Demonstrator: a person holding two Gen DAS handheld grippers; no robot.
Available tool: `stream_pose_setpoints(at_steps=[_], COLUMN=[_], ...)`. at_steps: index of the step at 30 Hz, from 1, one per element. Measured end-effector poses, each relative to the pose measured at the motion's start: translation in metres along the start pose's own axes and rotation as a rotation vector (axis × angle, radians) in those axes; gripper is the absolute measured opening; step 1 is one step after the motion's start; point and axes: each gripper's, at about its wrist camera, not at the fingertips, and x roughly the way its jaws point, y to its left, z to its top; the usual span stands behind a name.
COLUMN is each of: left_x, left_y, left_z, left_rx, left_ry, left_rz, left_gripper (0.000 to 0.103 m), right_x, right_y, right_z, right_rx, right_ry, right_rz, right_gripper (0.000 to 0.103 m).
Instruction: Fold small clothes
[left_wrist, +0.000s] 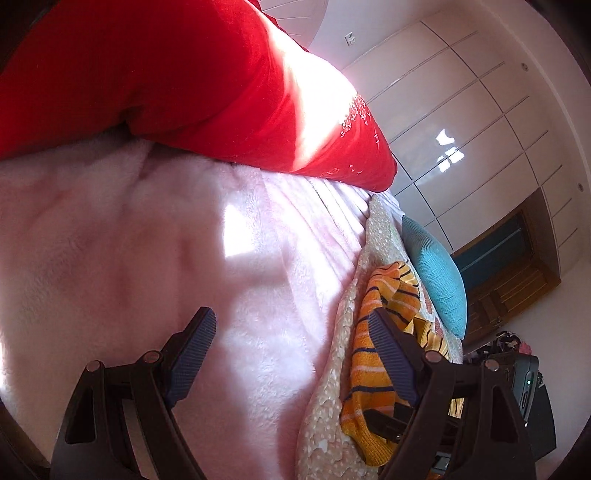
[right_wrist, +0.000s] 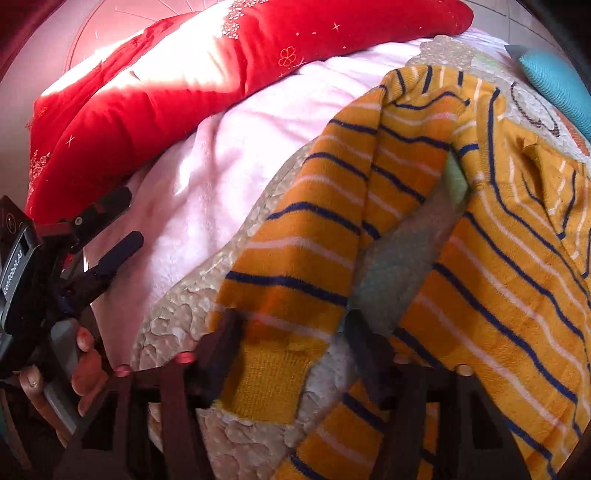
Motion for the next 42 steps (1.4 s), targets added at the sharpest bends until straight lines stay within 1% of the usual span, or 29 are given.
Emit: stream_pose_setpoints(at_steps=[1, 2, 3, 5, 7, 10, 13, 15, 17, 18, 19, 20, 21, 22, 23, 24, 25, 26, 29, 31, 34, 35, 36, 37, 38, 39, 40, 41, 42], left_x=[0.001, 0.001, 0.002, 0.004, 0.004, 0.005, 0.005, 0.006, 0.006, 0.006, 0.007, 0.008, 0.009, 0.011, 0.012, 0.015, 0.018, 0.021, 0.028, 0.029, 0.029, 0.029, 0.030, 0.030, 0.031, 0.031, 0.032, 0.032, 0.032], left_y=[-0.001, -0.002, -0.003, -0.007, -0.012, -0.022, -0.030, -0.036, -0.042, -0.046, -0.050, -0.055, -0.059, -0.062, -0.066, -0.070, -0.074, -0.078, -0.092, -0.100, -0.109, -0.111, -0.110, -0.110, -0.108, -0.107, -0.105, -0.104, -0.103], left_z=[0.000, -0.001, -0.002, -0.003, -0.004, -0.007, -0.011, -0.014, -0.017, -0.019, -0.021, -0.023, -0.025, -0.028, -0.031, -0.033, -0.037, -0.040, -0.050, -0.055, -0.063, -0.064, -0.066, -0.067, -0.067, -0.066, -0.065, -0.064, -0.063], left_rx=[0.003, 0.005, 0.009, 0.023, 0.032, 0.053, 0.073, 0.084, 0.101, 0.113, 0.126, 0.140, 0.155, 0.169, 0.180, 0.191, 0.204, 0.219, 0.262, 0.283, 0.317, 0.328, 0.336, 0.338, 0.333, 0.324, 0.315, 0.307, 0.301], left_ry=[0.001, 0.004, 0.006, 0.009, 0.014, 0.022, 0.019, 0.021, 0.024, 0.026, 0.028, 0.031, 0.035, 0.041, 0.048, 0.059, 0.072, 0.086, 0.116, 0.126, 0.124, 0.123, 0.125, 0.130, 0.135, 0.138, 0.138, 0.138, 0.137], left_rz=[0.001, 0.001, 0.003, 0.007, -0.003, -0.023, -0.015, -0.022, -0.029, -0.032, -0.035, -0.037, -0.039, -0.043, -0.046, -0.048, -0.051, -0.053, -0.061, -0.073, -0.066, -0.056, -0.048, -0.045, -0.044, -0.045, -0.044, -0.043, -0.044], left_gripper=[0.084, 0.084, 0.084, 0.084, 0.084, 0.084, 0.084, 0.084, 0.084, 0.084, 0.084, 0.084, 0.084, 0.084, 0.084, 0.084, 0.084, 0.084, 0.084, 0.084, 0.084, 0.084, 0.084, 0.084, 0.084, 0.084, 0.084, 0.084, 0.084], right_x=[-0.003, -0.011, -0.021, -0.049, -0.084, -0.142, -0.195, -0.220, -0.233, -0.235, -0.231, -0.227, -0.222, -0.222, -0.224, -0.225, -0.227, -0.228, -0.214, -0.196, -0.165, -0.154, -0.143, -0.133, -0.123, -0.115, -0.107, -0.100, -0.092], right_y=[0.002, 0.004, 0.007, 0.014, 0.013, -0.014, -0.065, -0.109, -0.159, -0.187, -0.215, -0.246, -0.269, -0.283, -0.289, -0.292, -0.292, -0.288, -0.256, -0.231, -0.196, -0.188, -0.180, -0.178, -0.180, -0.184, -0.187, -0.189, -0.188], right_z=[0.001, 0.002, 0.005, 0.012, 0.019, 0.030, 0.030, 0.022, 0.008, 0.000, -0.009, -0.019, -0.029, -0.038, -0.047, -0.053, -0.057, -0.061, -0.049, -0.036, -0.019, -0.014, -0.009, -0.006, -0.004, -0.001, 0.001, 0.004, 0.009], right_rx=[-0.004, -0.004, -0.020, -0.076, -0.112, -0.090, -0.010, 0.064, 0.157, 0.208, 0.269, 0.334, 0.393, 0.427, 0.446, 0.466, 0.487, 0.496, 0.441, 0.400, 0.359, 0.347, 0.352, 0.388, 0.450, 0.525, 0.595, 0.639, 0.660], right_ry=[-0.001, -0.018, -0.039, -0.091, -0.145, -0.216, -0.248, -0.241, -0.206, -0.171, -0.111, -0.041, 0.003, 0.007, -0.023, -0.064, -0.105, -0.143, -0.200, -0.222, -0.227, -0.224, -0.218, -0.220, -0.238, -0.263, -0.288, -0.306, -0.310], right_rz=[0.019, 0.029, 0.015, -0.054, -0.123, -0.246, -0.403, -0.519, -0.637, -0.686, -0.723, -0.743, -0.778, -0.817, -0.819, -0.780, -0.728, -0.685, -0.555, -0.431, -0.227, -0.187, -0.127, -0.037, 0.052, 0.122, 0.162, 0.164, 0.140], right_gripper=[0.016, 0.015, 0.014, 0.014, 0.014, 0.014, 0.014, 0.014, 0.014, 0.015, 0.016, 0.023, 0.030, 0.031, 0.035, 0.049, 0.055, 0.059, 0.059, 0.059, 0.059, 0.060, 0.064, 0.065, 0.065, 0.067, 0.068, 0.069, 0.069])
